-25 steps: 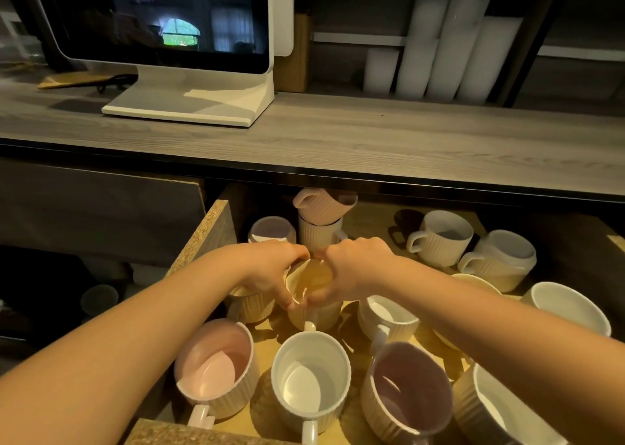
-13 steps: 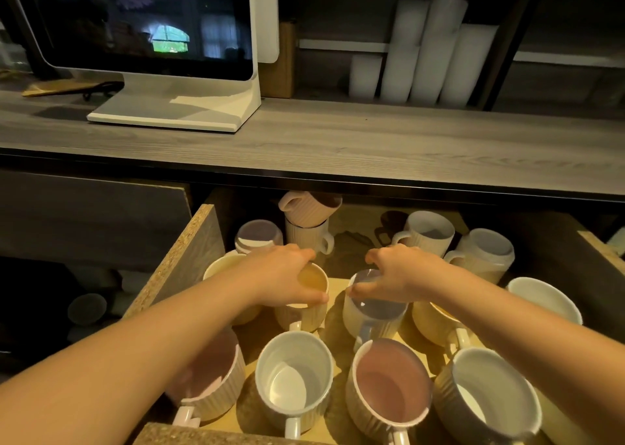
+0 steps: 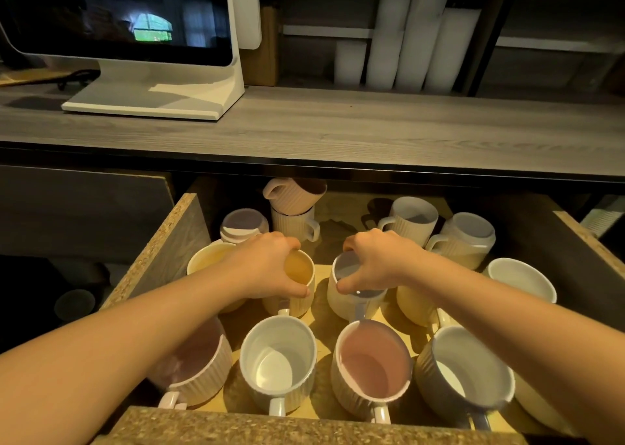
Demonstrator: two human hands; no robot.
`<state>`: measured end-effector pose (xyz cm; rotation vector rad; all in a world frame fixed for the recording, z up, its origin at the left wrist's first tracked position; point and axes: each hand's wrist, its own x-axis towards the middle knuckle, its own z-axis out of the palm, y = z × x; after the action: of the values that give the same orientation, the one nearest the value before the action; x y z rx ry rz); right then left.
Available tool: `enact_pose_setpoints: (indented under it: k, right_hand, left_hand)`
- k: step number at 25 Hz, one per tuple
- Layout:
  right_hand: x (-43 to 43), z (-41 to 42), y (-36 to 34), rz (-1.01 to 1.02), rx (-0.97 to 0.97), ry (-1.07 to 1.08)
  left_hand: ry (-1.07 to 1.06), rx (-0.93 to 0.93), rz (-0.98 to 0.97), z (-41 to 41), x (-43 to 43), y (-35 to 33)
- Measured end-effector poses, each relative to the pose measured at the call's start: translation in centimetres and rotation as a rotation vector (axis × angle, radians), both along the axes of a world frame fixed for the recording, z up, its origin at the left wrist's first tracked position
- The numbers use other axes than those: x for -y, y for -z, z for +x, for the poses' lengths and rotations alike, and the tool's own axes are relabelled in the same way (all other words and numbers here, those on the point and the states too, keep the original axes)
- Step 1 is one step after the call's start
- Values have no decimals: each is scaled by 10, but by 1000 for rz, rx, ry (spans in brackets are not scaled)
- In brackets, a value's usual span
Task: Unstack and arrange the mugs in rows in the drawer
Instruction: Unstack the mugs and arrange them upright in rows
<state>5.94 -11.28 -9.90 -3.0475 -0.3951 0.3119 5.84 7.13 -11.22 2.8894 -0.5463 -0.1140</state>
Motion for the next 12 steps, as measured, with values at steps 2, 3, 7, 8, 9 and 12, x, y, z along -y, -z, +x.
enact_pose_setpoints:
  k: [2, 3, 7, 8, 9, 12]
  right_hand:
    - [1, 0, -2, -4, 0, -34]
    - [2, 0, -3, -11, 1, -54]
    - [2, -1, -2, -45, 15, -104]
    - [3, 0, -2, -43, 8, -100]
    - [5, 0, -2, -36, -9, -91]
    - [9, 2, -3, 29, -78, -37]
  left_hand:
    - [2, -4, -2, -1, 0, -1]
    - [7, -7, -2, -1, 0, -1]
    - [34, -26, 9, 0, 0, -2]
    - [41, -39, 17, 0, 0, -3]
    - [48, -60, 25, 1, 1, -3]
    - [37, -132, 2, 4, 0, -5]
